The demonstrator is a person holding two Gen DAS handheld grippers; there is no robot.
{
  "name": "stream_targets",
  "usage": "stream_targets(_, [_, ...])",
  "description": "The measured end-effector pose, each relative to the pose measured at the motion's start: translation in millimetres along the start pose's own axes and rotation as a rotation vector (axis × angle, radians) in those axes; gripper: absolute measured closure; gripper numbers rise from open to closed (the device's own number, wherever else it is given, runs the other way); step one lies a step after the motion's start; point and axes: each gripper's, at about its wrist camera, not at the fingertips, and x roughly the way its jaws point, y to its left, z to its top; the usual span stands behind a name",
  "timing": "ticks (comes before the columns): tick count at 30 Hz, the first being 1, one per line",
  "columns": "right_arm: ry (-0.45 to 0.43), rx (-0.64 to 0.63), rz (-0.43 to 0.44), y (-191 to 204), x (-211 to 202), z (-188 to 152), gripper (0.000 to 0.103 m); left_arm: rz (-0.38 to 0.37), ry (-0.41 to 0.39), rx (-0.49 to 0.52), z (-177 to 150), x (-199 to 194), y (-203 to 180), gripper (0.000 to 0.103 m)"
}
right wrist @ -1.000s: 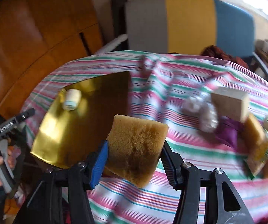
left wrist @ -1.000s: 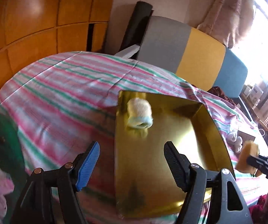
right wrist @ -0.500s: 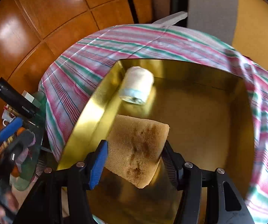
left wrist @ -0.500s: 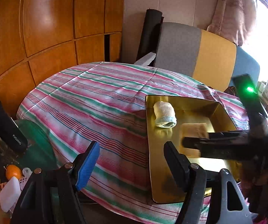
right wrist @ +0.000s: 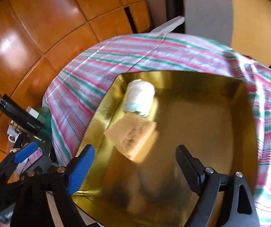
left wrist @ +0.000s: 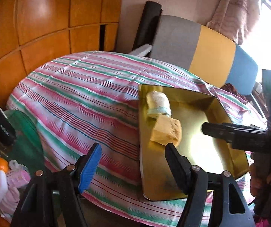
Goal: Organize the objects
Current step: 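Release the sponge into the tray with the right gripper and withdraw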
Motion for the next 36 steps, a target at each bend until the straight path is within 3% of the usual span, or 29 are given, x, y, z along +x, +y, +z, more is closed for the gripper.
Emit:
stream_targets(3, [-0.044, 0.007, -0.042, -13.9, -20.5, -8.8, 0.0, -0.021, 0.012, 0.025, -1.1, 1.8, -10.4, 0.034])
stream_targets(11, [-0.143, 0.089, -0.122, -72.4, -80.2, -33.6, 0.0, -0.116, 0.034, 0.082, 0.3, 3.4, -52.1, 0.034])
stream_targets(17, [-0.191, 0.197, -0.231, -140.5, -129.6, -63.1, 0.0, -0.218, 0.08, 0.133, 5.6, 7.3, -95.4, 0.034])
stream_targets(24, [-0.211, 0.357, -0.427, -244.4, -191.1, -108.4, 0.0, -0.391, 0.116, 0.237, 27.9, 4.5, -174.7, 0.034])
stream_targets(28, [-0.255, 0.468, -0.522, -299.6, -223.6, -132.6, 0.0, -0.514, 0.187, 0.247, 43.7, 14.9, -230.9, 0.034])
stream_targets(30, [-0.288, 0.538, -0.547, -324.0, -235.3, -147.6, 0.0, -0.538, 0.222, 0.257, 48.4, 21.7, -258.3, 0.034])
stream_targets(34, [-0.326, 0.706, -0.492, -355.5, -243.3, -170.5, 0.0, -0.611, 0.33, 0.24, 54.5, 40.7, -314.0, 0.034])
stream_targets(36, [-0.354, 0.731, -0.494, -358.5, -247.4, -172.0, 0.0, -0.652, 0.393, 0.199, 58.0, 53.4, -340.8, 0.034])
